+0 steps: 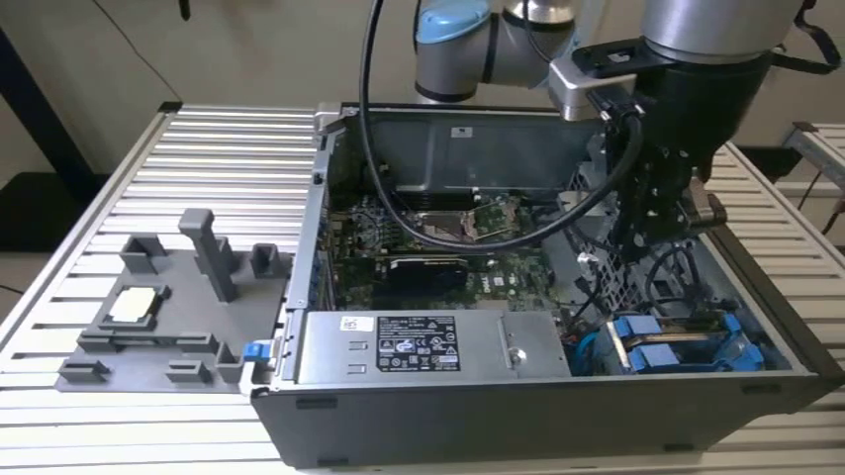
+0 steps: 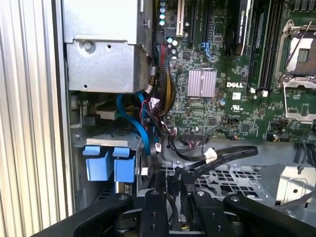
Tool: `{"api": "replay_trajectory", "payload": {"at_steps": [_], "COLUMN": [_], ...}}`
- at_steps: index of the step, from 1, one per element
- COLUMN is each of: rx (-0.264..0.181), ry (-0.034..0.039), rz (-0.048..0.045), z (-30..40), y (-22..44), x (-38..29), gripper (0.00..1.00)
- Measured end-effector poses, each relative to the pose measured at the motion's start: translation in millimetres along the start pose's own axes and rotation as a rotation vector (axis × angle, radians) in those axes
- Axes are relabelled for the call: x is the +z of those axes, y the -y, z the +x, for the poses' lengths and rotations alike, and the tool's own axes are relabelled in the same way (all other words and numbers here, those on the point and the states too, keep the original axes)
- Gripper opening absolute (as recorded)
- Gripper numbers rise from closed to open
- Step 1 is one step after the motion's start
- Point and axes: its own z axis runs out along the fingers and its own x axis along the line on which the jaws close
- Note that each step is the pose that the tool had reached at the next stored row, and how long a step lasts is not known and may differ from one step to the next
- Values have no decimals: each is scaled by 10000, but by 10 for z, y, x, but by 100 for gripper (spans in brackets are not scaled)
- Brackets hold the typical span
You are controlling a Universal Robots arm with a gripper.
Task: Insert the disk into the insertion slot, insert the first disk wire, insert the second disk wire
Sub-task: 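Insert the second disk wire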
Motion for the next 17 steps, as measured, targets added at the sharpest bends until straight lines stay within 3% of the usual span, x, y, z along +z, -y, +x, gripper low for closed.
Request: {"api": "replay_trajectory", "payload": {"at_steps": [3, 5, 12, 17], "rx": [1, 0, -6, -7], "ry": [-26, -40, -73, -78], "rz": [123, 154, 158, 158], "z": [-10, -15, -20, -19], "y": [-14, -28, -50, -52], "x": [38, 67, 121, 125], "gripper": [27, 27, 27, 27]}}
